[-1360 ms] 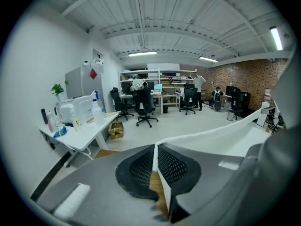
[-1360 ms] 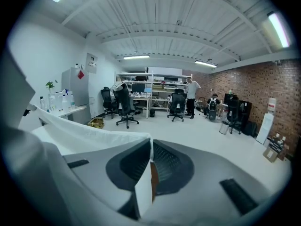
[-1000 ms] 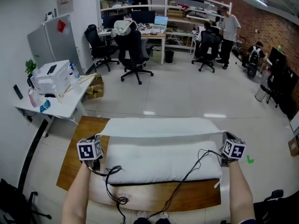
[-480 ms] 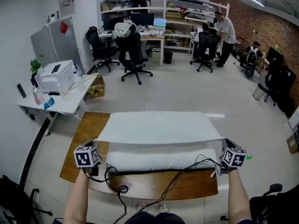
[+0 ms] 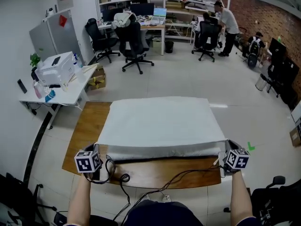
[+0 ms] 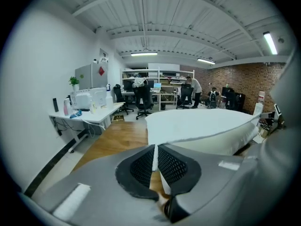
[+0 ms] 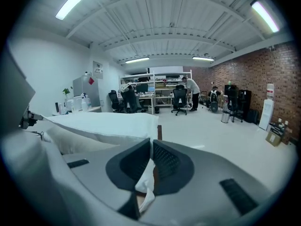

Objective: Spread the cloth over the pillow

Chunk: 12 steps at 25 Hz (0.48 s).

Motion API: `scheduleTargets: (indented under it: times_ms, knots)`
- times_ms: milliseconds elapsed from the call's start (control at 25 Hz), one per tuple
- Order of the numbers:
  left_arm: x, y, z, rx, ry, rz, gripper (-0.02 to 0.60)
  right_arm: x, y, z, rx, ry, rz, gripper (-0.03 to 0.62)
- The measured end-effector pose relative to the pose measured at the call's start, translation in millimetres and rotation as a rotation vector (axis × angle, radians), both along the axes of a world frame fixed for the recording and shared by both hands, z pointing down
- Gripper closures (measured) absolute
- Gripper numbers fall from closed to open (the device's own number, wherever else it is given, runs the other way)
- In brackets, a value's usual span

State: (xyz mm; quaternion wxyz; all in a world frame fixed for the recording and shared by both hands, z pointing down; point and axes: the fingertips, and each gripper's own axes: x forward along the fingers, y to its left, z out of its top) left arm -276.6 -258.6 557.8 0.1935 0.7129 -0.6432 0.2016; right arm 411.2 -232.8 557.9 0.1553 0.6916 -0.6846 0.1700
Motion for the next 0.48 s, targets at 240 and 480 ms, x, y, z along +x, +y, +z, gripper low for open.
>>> scheduleTargets:
  times_ms: [240,480]
  knots:
    - [8,26,47,-0.101,-0.027,0.01,0.571,9,8,35,-0.077,-0.006,0.024,0.559]
    - [15,39,73,-0.127,0.015,-0.006,0.568,9,12,58,-0.136,0.008,0.034,0.556]
